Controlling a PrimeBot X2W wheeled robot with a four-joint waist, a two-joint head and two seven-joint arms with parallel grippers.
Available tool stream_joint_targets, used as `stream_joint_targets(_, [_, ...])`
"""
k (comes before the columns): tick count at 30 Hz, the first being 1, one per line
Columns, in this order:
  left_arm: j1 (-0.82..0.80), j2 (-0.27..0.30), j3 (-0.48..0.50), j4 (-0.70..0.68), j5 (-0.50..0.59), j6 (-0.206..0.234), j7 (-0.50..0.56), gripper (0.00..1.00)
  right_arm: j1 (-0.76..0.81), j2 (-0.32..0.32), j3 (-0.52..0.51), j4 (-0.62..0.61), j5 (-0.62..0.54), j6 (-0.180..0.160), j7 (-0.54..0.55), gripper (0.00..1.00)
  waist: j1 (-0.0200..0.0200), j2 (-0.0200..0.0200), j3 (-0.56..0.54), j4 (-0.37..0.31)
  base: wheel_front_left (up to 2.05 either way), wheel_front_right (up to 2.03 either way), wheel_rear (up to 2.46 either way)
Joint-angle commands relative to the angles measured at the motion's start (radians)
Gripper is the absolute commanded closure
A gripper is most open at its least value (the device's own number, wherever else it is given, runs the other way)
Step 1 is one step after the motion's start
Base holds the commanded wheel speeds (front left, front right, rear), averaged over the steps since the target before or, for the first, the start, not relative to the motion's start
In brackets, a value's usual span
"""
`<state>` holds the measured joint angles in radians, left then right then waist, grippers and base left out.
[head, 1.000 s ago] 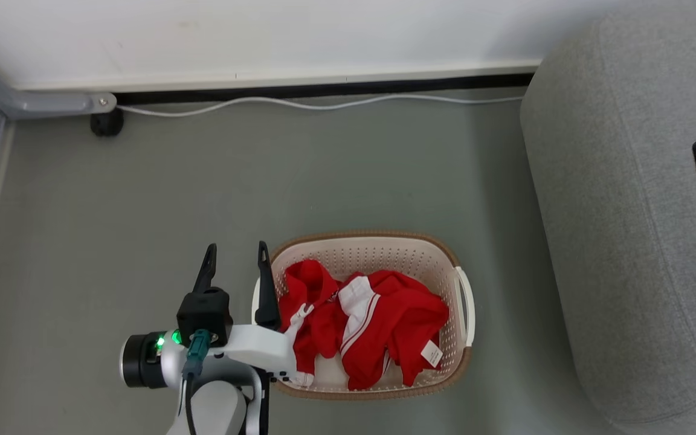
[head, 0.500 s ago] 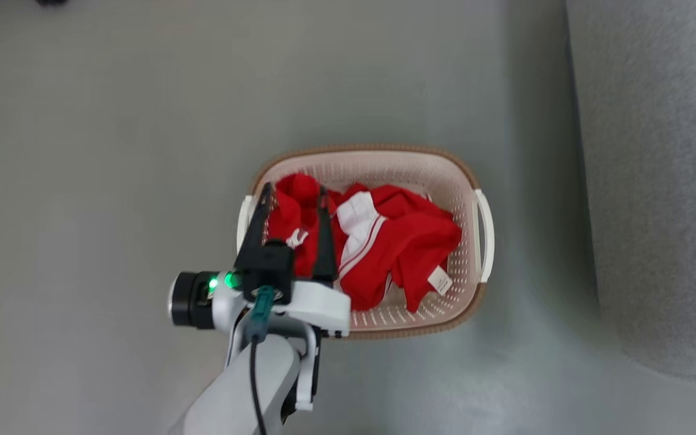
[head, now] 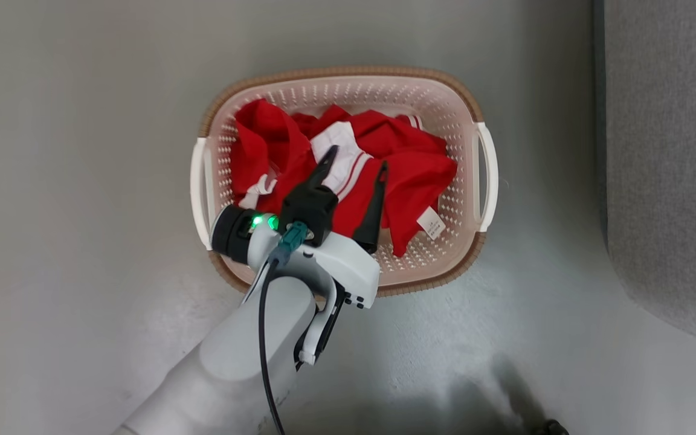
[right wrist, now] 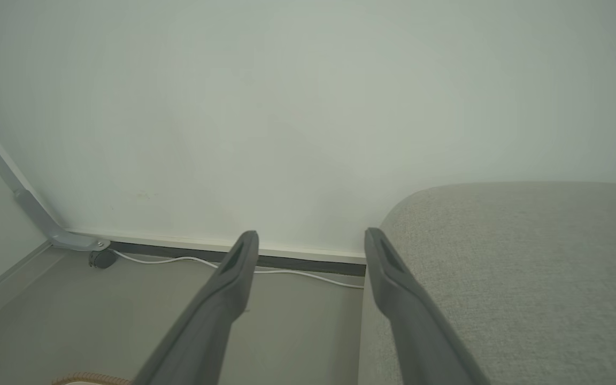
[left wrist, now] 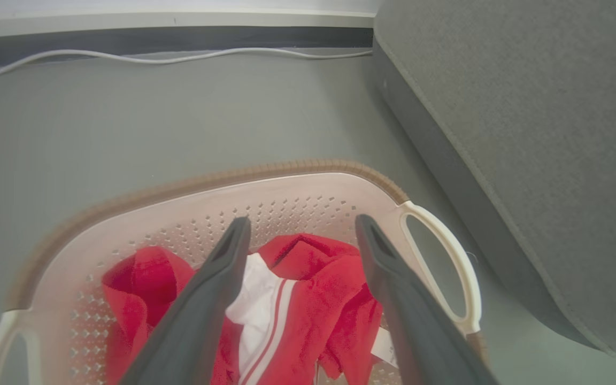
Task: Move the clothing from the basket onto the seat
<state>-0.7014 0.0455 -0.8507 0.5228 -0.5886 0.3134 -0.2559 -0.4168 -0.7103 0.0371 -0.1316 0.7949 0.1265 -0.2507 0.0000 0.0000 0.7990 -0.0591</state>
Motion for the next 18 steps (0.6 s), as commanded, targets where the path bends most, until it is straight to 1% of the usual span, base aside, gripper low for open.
stream_joint_targets(1, [-0.021, 0.005, -0.005, 0.002, -0.031, -0.030, -0.006, 0.00, 0.015, -0.035, -0.001, -0.032, 0.004, 0.004, -0.011, 0.00, 0.0000, 0.0000, 0.038, -0.023, 0.00, 0.00, 0.00])
stream_joint_targets(4, [-0.074, 0.005, -0.067, 0.071, -0.095, -0.084, -0.006, 0.00, 0.001, -0.029, 0.002, -0.052, 0.007, 0.004, -0.011, 0.00, 0.0000, 0.0000, 0.068, -0.041, 0.00, 0.00, 0.00])
stream_joint_targets(14, [-0.237, 0.005, -0.255, 0.241, -0.302, -0.192, -0.006, 0.00, -0.062, -0.002, 0.031, -0.100, 0.009, 0.004, -0.011, 0.00, 0.0000, 0.0000, 0.161, -0.113, 0.00, 0.00, 0.00])
stream_joint_targets(16, [-0.265, 0.005, -0.285, 0.276, -0.344, -0.198, -0.006, 0.00, -0.073, 0.006, 0.034, -0.107, 0.010, 0.004, -0.011, 0.00, 0.0000, 0.0000, 0.177, -0.127, 0.00, 0.00, 0.00])
stream_joint_targets(18, [-0.293, 0.005, -0.324, 0.314, -0.379, -0.192, -0.006, 0.00, -0.081, 0.013, 0.034, -0.111, 0.010, 0.004, -0.011, 0.00, 0.0000, 0.0000, 0.192, -0.139, 0.00, 0.00, 0.00])
